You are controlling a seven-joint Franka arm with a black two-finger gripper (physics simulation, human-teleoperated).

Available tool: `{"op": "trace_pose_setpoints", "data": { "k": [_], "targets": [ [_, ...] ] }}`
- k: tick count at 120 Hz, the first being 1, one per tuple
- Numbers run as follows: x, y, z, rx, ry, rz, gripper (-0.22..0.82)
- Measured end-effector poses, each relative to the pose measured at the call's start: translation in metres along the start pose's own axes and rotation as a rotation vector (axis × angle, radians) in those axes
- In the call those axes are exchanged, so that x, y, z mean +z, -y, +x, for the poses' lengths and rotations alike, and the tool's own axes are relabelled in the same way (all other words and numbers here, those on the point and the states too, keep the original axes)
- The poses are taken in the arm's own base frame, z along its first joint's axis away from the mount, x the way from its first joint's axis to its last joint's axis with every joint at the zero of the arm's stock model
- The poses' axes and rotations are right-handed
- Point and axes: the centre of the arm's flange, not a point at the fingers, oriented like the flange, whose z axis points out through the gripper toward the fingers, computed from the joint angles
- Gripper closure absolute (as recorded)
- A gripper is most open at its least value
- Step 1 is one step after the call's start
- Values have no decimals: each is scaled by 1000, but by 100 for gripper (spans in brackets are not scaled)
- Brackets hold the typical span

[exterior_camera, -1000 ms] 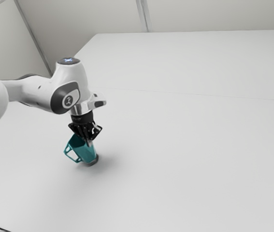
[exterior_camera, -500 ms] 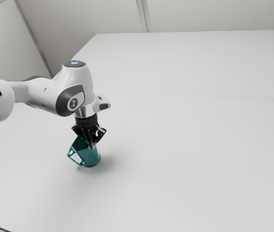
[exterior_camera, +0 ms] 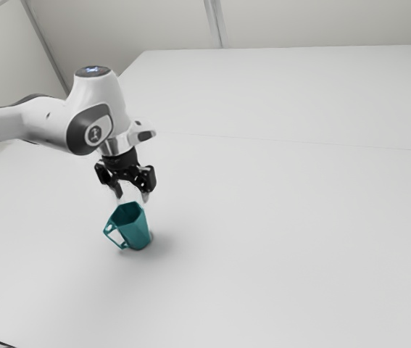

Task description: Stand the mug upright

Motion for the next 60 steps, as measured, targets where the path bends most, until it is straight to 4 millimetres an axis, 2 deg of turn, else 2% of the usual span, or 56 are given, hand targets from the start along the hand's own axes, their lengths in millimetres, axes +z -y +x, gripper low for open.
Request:
{"op": "trace_pose_setpoints", "data": {
  "k": [10,25,38,49,60],
  "targets": [
    [-45,-4,23,-1,-52,-15,13],
    [-110,-23,54,44,-114,-24,7],
    [-161,-41,62,99,-153,-27,4],
    [-184,-54,56,148,-154,-25,3],
    [-195,-59,49,181,-136,-35,2]
  ]
}}
